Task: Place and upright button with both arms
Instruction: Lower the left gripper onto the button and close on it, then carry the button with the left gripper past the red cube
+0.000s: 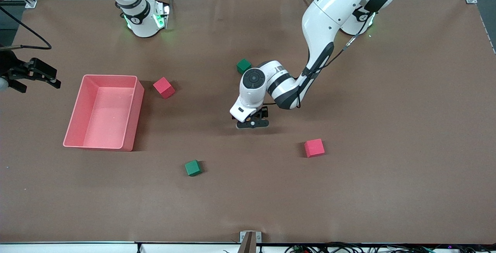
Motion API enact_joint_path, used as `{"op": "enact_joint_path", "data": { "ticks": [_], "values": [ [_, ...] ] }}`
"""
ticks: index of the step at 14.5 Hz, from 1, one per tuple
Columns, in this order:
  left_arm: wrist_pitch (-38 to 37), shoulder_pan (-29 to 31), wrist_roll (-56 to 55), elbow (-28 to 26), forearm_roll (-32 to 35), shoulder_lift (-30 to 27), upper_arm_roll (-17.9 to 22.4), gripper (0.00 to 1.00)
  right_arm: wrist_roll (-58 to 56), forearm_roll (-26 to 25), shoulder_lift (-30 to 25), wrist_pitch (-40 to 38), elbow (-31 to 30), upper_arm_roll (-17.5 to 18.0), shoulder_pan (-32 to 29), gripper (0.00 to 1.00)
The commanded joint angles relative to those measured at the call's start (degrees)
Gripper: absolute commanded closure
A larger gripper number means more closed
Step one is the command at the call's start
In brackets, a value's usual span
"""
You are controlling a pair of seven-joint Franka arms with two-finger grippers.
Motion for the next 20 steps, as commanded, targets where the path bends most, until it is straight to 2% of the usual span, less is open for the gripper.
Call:
{"op": "enact_joint_path", "data": {
  "ticks": [1,5,7,11,12,14,17,20],
  "values": [
    [-1.1,-0.4,-1.1,0.8,1.3,0.1,0.3,0.07,-0.7,-0.1,-1.2,0.1,-1.4,-0.1,-0.3,0.0],
    [-5.5,-0.6,-1.5,1.1,1.1,-0.2,0.2,0.13,-0.6,-1.0,-1.2,-0.6,-1.4,-0.1,-0.3,0.0],
    [-5.7,-0.6,-3.3,1.2,1.0,-0.4,0.2,0.21,-0.6,-1.0,-1.2,-0.7,-1.4,-0.1,-0.4,0.0],
    [-5.7,-0.8,-3.6,1.4,1.0,-0.4,0.1,0.24,-0.6,-1.0,-1.2,-0.8,-1.4,-0.1,-0.2,0.0],
    [-5.7,-1.1,-3.6,1.5,0.9,-0.5,0.1,0.28,-0.7,-1.1,-1.2,-0.8,-1.4,-0.1,-0.2,0.0],
    [-5.7,-1.7,-3.5,1.5,1.1,-0.4,0.1,0.44,-0.7,-1.5,-1.2,-0.8,-1.4,-0.1,-0.1,0.0],
    [-5.6,-2.3,-3.4,1.6,1.2,-0.3,0.5,0.74,-0.6,-2.1,-1.8,-2.5,-1.1,-0.3,-0.3,0.0],
    [-5.7,-2.0,-3.5,1.6,1.0,-0.4,0.5,0.98,-0.7,-2.1,-3.2,-3.2,-1.0,-0.5,-0.5,0.0]
  ]
}}
